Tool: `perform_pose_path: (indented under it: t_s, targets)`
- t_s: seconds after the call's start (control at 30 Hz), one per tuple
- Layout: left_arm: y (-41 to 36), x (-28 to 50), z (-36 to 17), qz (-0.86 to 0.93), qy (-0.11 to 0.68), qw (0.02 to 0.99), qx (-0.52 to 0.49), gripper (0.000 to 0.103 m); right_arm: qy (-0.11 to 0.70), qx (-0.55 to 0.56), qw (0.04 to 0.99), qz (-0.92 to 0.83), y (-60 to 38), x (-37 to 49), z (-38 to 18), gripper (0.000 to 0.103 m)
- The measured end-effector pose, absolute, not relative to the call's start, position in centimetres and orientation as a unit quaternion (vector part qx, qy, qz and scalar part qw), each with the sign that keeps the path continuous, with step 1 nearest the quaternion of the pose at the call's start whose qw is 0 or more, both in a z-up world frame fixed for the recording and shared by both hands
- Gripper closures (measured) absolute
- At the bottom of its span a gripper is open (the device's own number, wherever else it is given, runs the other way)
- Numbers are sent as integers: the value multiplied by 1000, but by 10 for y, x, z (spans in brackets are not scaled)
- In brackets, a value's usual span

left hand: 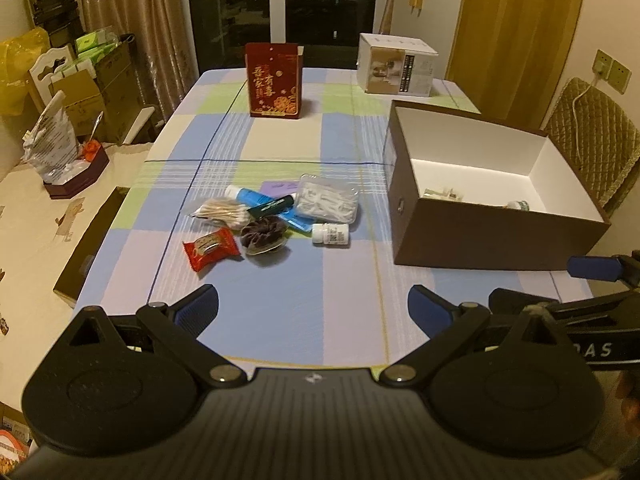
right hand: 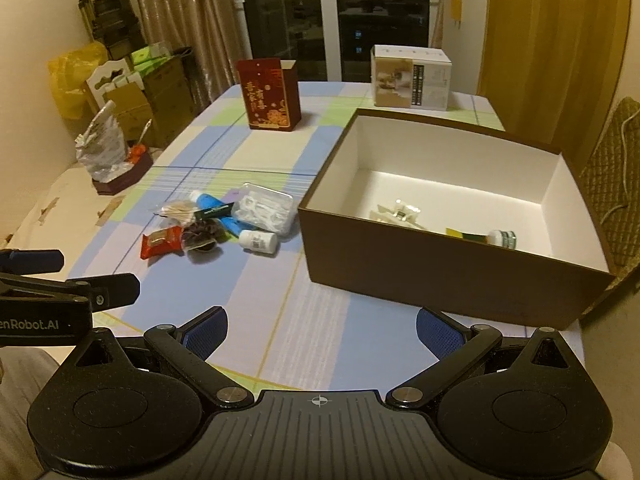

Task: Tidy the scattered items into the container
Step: 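Withdraw both grippers from the box back toward the remaining items, then grasp the red candy packet with the left gripper while the right grasps the brown scrunchie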

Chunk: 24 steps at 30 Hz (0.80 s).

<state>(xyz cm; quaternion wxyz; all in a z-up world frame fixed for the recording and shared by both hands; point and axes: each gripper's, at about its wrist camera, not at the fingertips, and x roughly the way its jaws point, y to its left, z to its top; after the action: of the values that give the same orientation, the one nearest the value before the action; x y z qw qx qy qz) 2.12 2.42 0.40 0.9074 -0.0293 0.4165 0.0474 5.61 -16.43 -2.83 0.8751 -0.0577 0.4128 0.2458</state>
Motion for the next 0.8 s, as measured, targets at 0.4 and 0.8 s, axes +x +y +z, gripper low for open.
perform_pose_path:
  t_s: [0.4, 0.8]
  targets:
    - [58, 27, -14, 75, 425, 902, -20, 4, 443, -54, 851, 277, -135, 72, -56, 0]
    - [89, 45, -38, 75, 442, 894, 7, 4, 460, -42, 839, 288, -100, 100, -79, 0]
